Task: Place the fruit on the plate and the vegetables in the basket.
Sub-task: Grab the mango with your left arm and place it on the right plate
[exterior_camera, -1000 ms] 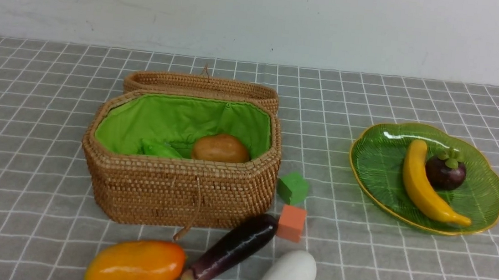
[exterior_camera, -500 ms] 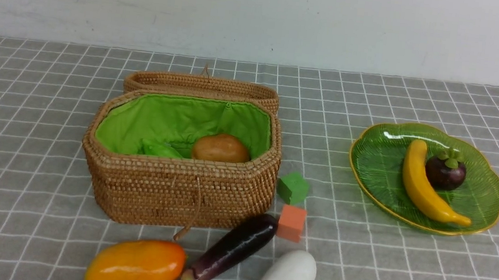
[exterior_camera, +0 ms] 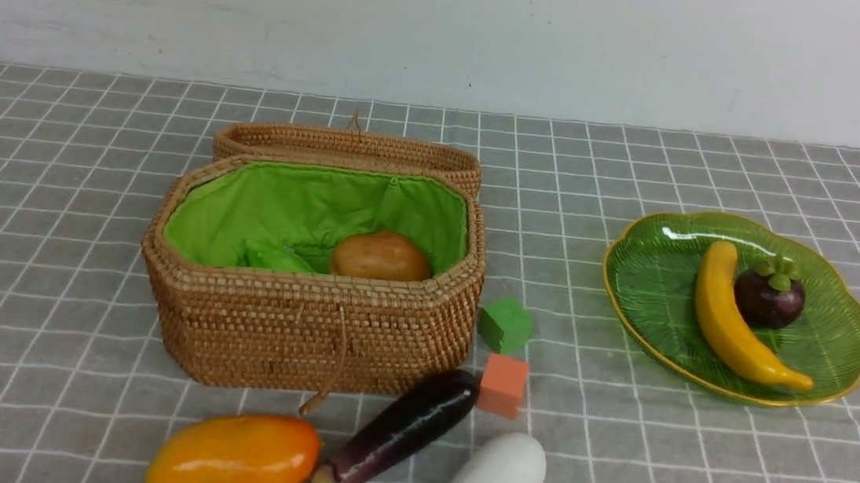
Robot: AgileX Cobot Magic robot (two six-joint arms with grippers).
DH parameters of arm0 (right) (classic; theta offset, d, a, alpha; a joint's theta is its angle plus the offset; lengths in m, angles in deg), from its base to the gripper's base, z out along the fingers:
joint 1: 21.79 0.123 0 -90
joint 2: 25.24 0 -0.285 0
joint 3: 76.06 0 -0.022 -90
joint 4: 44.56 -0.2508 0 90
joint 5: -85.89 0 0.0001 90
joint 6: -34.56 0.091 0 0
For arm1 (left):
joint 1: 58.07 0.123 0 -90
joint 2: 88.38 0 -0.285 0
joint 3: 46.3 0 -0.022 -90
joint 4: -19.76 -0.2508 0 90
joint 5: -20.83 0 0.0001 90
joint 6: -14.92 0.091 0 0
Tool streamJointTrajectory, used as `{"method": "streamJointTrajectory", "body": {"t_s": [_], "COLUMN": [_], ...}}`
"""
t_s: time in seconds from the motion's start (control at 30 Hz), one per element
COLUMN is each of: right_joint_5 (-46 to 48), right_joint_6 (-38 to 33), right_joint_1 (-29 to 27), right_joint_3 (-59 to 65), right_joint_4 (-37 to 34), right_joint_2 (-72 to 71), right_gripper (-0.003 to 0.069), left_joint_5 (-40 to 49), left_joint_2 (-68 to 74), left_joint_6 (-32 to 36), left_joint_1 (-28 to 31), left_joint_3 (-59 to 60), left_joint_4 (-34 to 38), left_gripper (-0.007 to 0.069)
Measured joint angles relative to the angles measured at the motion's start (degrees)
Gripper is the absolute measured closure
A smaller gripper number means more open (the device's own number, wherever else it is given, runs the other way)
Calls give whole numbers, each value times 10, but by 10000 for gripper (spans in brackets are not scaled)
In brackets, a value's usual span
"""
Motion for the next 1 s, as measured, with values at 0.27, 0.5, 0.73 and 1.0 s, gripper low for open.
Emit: {"method": "streamJointTrajectory", "body": {"t_s": [0.27,0.5,0.73,1.0], "right_joint_5": [0,0,0,1], "right_joint_6": [0,-9,-11,-11], "right_joint_1": [0,0,0,0], "right_joint_3": [0,0,0,0], "right_joint_4": [0,0,0,0], "right_joint_2": [0,0,0,0], "right_gripper": [633,626,624,612], "left_joint_5": [-233,-323,-216,195], "left_joint_2": [0,0,2,83], "left_joint_6": [-110,-151,-194,-176], "left_joint_1": [0,0,0,0], "left_joint_3": [0,-3,-161,-286], "left_joint_4": [71,87,88,35], "left_gripper": [386,386,386,386]}}
